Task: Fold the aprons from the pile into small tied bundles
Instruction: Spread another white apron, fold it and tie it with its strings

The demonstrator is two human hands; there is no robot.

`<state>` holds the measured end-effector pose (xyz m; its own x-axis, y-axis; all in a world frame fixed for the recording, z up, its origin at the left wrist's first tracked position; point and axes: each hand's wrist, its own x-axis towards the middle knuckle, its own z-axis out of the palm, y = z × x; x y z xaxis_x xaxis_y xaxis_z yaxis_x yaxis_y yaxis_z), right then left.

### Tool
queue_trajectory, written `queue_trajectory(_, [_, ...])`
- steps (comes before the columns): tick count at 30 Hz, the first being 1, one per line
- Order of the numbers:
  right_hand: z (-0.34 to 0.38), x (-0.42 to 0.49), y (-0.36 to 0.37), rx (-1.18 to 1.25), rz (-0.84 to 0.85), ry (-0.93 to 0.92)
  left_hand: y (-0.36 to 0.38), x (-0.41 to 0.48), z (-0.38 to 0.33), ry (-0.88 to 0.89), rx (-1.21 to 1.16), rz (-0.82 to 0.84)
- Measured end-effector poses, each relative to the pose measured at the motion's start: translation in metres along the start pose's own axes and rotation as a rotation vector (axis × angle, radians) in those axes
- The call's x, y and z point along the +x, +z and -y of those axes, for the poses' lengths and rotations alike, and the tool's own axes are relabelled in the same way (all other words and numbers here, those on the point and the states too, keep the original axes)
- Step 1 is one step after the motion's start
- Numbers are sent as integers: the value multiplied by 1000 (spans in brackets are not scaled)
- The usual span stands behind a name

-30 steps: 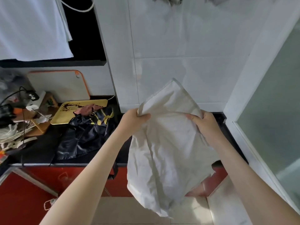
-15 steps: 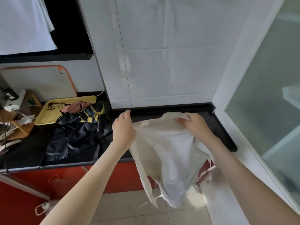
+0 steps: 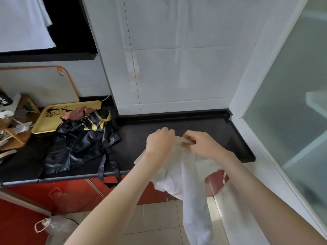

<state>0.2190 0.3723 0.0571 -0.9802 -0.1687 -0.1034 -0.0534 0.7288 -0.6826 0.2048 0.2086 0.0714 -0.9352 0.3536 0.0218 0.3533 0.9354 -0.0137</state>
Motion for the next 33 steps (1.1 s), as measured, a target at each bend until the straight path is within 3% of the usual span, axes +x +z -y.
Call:
queue_trajectory(5, [-58, -2, 12, -200, 78, 156, -1, -2, 29, -154, -184, -146])
queue_trajectory(8, [-76, -3, 18, -214, 17, 258, -4, -1, 41, -160, -271, -180])
queue_trajectory(12, [-77, 5, 31, 17, -53, 359, -3, -8, 44, -116, -486, -180])
queue_trajectory(15, [-77, 7, 33, 296, -254, 414, 0, -10, 51, -46, -509, -212])
queue_trajectory(20, [-67, -3, 19, 203, -712, 59, 1, -17, 83, 28, -587, -350])
queue_trajectory(21, [-69, 0, 18, 144, -698, 2, 4, -18, 90, 29, -569, -302])
queue_trajectory(24, [-86, 8, 21, -279, -328, 55, 19, -16, 99, 52, -25, 275])
queue_trajectory(25, [-92, 13, 22, -374, -271, 88, 22, -15, 101, 46, 61, 374])
queue_trajectory(28, [-94, 22, 18, -282, -379, 123, 27, -5, 105, 28, 48, 290])
queue_trajectory(33, [-118, 20, 14, -300, -337, 280, 36, 5, 117, 14, 120, 257])
